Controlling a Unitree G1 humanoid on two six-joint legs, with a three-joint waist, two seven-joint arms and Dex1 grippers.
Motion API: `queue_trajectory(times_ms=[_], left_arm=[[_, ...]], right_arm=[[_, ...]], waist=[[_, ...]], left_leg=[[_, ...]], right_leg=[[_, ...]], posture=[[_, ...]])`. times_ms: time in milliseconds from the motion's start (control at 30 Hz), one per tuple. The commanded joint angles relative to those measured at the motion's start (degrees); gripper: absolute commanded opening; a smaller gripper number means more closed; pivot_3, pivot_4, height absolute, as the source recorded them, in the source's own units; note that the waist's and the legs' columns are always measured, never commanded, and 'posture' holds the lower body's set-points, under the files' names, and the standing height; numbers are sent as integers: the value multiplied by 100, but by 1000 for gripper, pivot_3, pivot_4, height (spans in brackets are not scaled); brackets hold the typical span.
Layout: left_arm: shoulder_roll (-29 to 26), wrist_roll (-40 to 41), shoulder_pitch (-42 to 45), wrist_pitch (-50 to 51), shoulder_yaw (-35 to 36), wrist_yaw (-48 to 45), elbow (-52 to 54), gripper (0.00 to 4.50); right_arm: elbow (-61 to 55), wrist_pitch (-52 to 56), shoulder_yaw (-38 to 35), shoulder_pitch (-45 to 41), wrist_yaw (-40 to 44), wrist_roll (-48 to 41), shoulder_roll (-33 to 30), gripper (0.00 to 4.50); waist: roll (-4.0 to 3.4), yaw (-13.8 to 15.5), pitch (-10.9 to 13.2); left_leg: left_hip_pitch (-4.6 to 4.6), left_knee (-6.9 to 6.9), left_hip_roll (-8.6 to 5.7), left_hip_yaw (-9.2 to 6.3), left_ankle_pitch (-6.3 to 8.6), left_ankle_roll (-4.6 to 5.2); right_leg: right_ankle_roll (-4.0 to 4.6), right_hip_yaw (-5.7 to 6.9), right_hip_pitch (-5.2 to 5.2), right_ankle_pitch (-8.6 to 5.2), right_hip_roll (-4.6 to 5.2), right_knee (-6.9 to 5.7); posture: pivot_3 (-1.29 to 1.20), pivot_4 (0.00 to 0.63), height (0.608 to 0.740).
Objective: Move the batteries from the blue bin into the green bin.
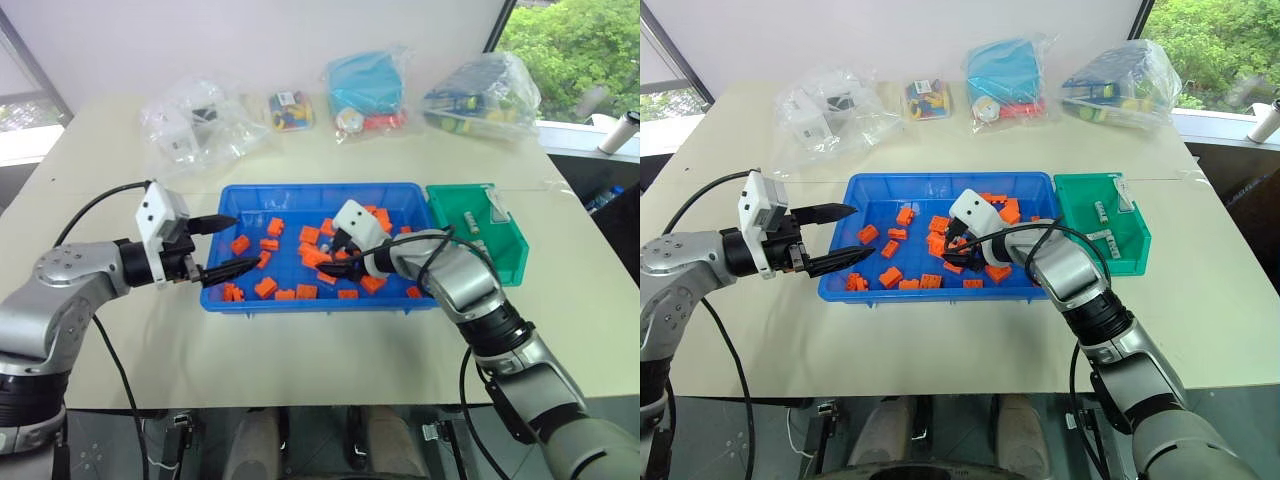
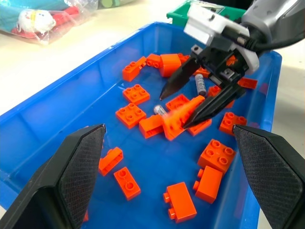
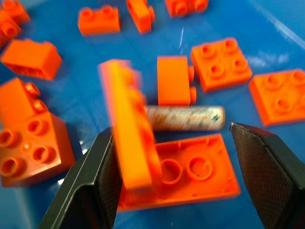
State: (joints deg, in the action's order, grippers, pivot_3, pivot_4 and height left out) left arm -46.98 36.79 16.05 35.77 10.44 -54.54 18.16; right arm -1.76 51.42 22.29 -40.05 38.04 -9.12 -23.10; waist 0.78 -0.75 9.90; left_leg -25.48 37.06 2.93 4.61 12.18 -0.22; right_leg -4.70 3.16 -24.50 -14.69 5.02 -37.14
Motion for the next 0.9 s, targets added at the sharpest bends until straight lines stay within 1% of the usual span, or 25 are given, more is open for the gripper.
queue_trajectory(times_ms=[33, 100, 167, 200, 233, 400, 533, 767, 900], left_arm=[[-80, 43, 116, -29, 149, 15, 98, 4500], [-75, 28, 146, -40, 129, 11, 75, 4500], [-71, 16, 165, -48, 115, 5, 58, 4500], [-68, 9, 176, -55, 105, -1, 46, 4500], [-63, 0, 185, -65, 94, -9, 32, 4500], [-30, -38, 221, -114, 44, -21, -23, 4500], [2, -68, 271, -152, 4, -29, -80, 4500], [60, -157, 314, -244, -55, -49, -144, 4500], [61, -161, 306, -255, -25, -40, -130, 4500]], right_arm=[[-49, -161, -34, 27, -24, 74, 67, 3224], [-62, -200, -50, 58, -27, 100, 70, 2644], [-96, -198, -82, 72, -33, 114, 65, 1760], [-137, -175, -106, 69, -37, 120, 52, 1208], [-179, -151, -145, 63, -41, 112, 45, 749], [-263, -96, -210, -14, -53, 95, 65, 749], [-243, -58, -257, -183, -65, 27, 240, 749], [195, -111, -78, -634, -116, 113, 762, 749], [506, -450, -13, -891, -14, 309, 694, 749]], waist=[[0, 0, 0], [0, 1, 0], [0, -2, 0], [0, -2, 0], [0, -1, 0], [0, 0, 0], [0, -4, 0], [0, -13, 0], [0, 14, 0]], left_leg=[[0, 0, 0, 0, 0, 0], [0, 0, 0, 0, 0, 0], [0, 0, 0, 0, 0, 0], [1, 0, 0, 0, 0, 0], [0, 0, 0, 0, 0, 0], [0, 0, 0, 0, 0, 0], [0, 0, 0, 0, 0, 0], [1, -2, 1, -1, 0, 0], [-1, 0, -1, 0, 0, 0]], right_leg=[[0, 0, 0, 0, 0, 0], [0, 0, 0, 0, 0, 0], [0, 0, 0, 0, 0, 0], [0, 0, 0, 0, 0, 0], [0, 0, 0, 0, 0, 0], [0, 0, 0, 0, 0, 0], [0, 0, 0, 0, 0, -1], [0, 1, -2, 0, -2, -3], [0, 1, 0, 0, 1, -2]], posture=[[0, 150, 736], [0, 150, 736], [0, 150, 736], [0, 150, 736], [0, 150, 736], [0, 150, 736], [0, 150, 736], [0, 150, 736], [0, 150, 736]])
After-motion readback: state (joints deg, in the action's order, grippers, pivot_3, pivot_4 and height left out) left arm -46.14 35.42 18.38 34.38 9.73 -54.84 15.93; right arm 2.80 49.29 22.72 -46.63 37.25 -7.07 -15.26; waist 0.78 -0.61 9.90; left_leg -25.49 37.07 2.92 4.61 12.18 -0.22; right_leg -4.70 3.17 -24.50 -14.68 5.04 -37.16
